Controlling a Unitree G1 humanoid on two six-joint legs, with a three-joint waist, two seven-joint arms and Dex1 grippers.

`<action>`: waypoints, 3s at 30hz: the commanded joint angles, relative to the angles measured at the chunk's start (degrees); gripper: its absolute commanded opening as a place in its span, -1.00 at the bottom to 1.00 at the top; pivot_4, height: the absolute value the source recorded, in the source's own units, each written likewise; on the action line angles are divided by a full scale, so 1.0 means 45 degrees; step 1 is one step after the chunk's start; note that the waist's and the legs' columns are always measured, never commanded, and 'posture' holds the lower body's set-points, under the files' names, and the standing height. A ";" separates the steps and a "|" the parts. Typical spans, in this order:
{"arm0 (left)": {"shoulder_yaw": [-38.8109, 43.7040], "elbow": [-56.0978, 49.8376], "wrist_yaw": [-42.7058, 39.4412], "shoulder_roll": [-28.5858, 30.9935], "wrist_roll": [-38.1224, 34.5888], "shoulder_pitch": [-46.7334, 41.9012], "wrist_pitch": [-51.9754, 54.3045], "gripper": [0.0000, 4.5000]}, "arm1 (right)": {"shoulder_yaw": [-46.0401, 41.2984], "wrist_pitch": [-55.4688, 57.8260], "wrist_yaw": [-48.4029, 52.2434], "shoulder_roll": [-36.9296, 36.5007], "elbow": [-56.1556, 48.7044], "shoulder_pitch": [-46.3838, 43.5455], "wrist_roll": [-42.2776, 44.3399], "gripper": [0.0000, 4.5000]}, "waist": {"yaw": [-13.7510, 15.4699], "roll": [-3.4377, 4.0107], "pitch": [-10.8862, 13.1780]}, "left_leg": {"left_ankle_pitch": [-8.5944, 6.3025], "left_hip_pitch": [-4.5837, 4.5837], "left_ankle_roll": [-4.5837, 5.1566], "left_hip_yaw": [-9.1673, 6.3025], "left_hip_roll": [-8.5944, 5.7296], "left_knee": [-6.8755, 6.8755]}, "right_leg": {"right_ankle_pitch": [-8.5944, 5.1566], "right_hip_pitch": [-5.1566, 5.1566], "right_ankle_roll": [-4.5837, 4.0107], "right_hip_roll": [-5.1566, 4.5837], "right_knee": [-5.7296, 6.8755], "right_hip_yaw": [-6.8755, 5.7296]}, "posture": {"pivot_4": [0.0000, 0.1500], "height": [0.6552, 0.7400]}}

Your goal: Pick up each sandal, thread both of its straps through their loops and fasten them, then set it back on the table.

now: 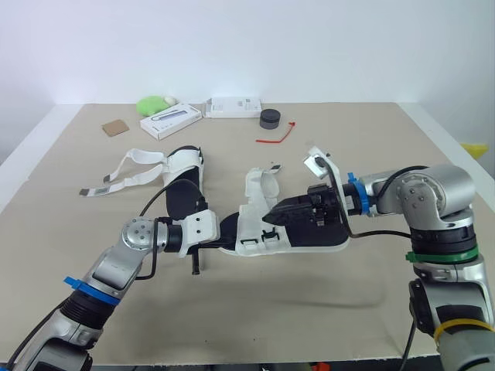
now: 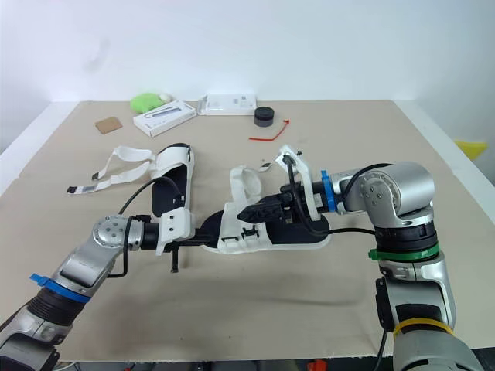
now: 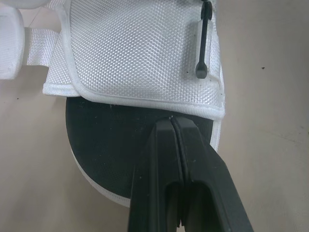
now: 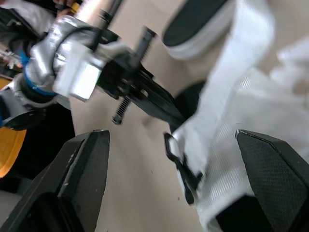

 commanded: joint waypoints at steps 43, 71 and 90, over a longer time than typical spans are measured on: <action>-0.0302 0.0191 0.0185 0.0112 0.0588 0.0547 0.0236 -1.00 | 0.1846 0.0833 -0.4721 -0.0328 0.5079 -0.2705 0.6051 -0.97 | -0.0032 0.0005 0.0004 | -0.0006 -0.0035 0.0009 -0.0047 0.0005 -0.0003 | -0.0022 -0.0003 0.0001 -0.0003 -0.0024 -0.0050 | 1.00 1.00; -0.0345 0.0242 0.0227 0.0055 0.0694 0.0518 0.0218 -1.00 | 0.2168 0.0833 -0.6998 -0.0767 0.5014 -0.2236 0.8408 -0.97 | -0.0026 0.0011 0.0005 | -0.0016 -0.0139 0.0023 -0.0137 0.0009 -0.0004 | -0.0022 -0.0017 0.0008 -0.0029 -0.0110 -0.0153 | 1.00 1.00; -0.0365 0.0227 0.0193 0.0157 0.0823 0.0620 0.0096 -1.00 | 0.2941 0.0833 -0.8542 -0.1453 0.5081 -0.1894 1.1479 -0.97 | -0.0026 0.0015 0.0005 | -0.0017 -0.0153 0.0025 -0.0152 0.0009 -0.0007 | -0.0023 -0.0016 0.0002 -0.0061 -0.0133 -0.0200 | 1.00 1.00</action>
